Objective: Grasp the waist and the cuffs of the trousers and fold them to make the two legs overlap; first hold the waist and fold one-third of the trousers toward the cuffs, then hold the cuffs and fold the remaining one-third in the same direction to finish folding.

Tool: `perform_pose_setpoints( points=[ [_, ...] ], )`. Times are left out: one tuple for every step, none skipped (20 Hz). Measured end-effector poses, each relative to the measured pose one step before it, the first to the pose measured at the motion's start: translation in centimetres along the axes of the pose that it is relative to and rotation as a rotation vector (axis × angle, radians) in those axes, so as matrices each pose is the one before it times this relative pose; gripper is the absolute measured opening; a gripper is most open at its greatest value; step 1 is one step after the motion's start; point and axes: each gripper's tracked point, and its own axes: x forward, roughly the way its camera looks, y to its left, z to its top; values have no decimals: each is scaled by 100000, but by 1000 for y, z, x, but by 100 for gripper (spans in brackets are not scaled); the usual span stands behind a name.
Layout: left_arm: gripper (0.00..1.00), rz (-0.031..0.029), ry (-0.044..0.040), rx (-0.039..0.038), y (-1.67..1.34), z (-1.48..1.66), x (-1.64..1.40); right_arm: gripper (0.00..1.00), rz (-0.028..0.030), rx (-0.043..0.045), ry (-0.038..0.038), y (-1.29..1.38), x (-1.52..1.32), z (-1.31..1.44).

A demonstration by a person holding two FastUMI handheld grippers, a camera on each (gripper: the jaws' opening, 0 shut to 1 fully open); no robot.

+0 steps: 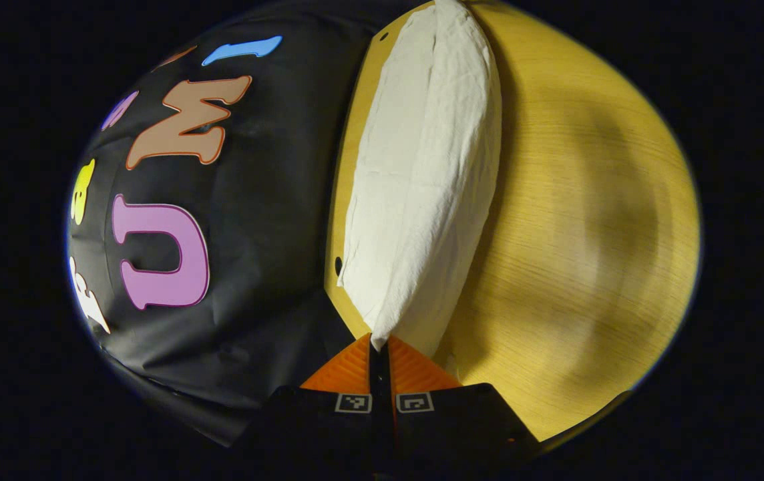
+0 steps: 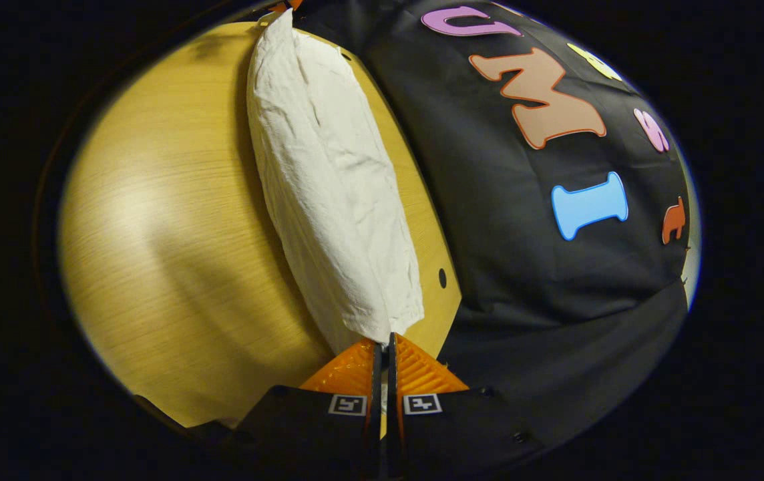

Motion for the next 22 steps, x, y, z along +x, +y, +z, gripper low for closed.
perform_pose_setpoints(
  points=[
    [0, 1492, -98, -1036, 863, 236, 139, 6, -1589, 801, -784, -962, 134, 395],
    [0, 1516, -523, -631, 1019, 267, 121, 2, -1040, 801, -178, -779, 181, 460],
    [0, 1410, -132, -1147, 1071, 257, 358, 6, -838, 728, 138, -387, 50, 113],
    [0, 1148, -597, -1391, 1050, 273, 442, 3, -1100, 560, 88, -710, 42, 305],
    [0, 1109, -760, -912, 1059, 311, 479, 6, -1379, 355, -104, -1031, 261, 494],
    [0, 1356, -1610, 251, 1137, 568, 531, 6, -1749, 132, -46, -1028, 513, 540],
    [0, 1427, -1828, 906, 1036, 630, 634, 6, -2055, 64, 92, -1023, 762, 429],
    [0, 858, -1324, 977, 1004, 341, 851, 2, -1313, 791, 1042, -703, 616, 264],
    [0, 713, -1199, 819, 840, 347, 923, 6, -844, 1679, 512, -467, 634, 246],
    [0, 1803, -1082, -101, 1174, 310, 969, 3, -694, 2006, 32, -541, 645, 563],
    [0, 1309, -466, -1981, 793, 287, 1031, 3, -823, 1630, 915, -307, 690, 128],
    [0, 794, -675, -3209, 715, 290, 994, 6, -778, 1513, 1240, -391, 653, 231],
    [0, 584, -1044, -3076, 371, 488, 999, 6, -636, 1676, 734, -291, 934, 454],
    [0, 437, -643, -2400, 415, 319, 973, 6, -429, 1773, 553, -140, 903, 469],
    [0, 251, 212, -1605, 199, 157, 1019, 6, -298, 1337, 975, 71, 958, 266],
    [0, 404, 111, -977, 196, 96, 1106, 6, -423, 752, 972, 139, 931, 321],
    [0, 755, -70, -826, 217, 174, 915, 6, -101, 722, 1226, 220, 847, 6],
    [0, 1047, -942, -1034, 331, 232, 820, 6, -225, 807, 1275, 212, 826, 125],
    [0, 563, -836, -1206, 41, 155, 852, 3, -216, 1027, 1584, 125, 869, 46],
    [0, -275, -101, -863, -185, -31, 899, 6, -273, 1263, 1421, 232, 757, 164],
    [0, -275, 39, 272, -278, -18, 990, 6, -270, 1335, 1645, 24, 923, 46],
    [0, 144, -87, 1158, -247, 24, 984, 9, -727, 1202, 1271, 156, 848, 208]
  ],
)
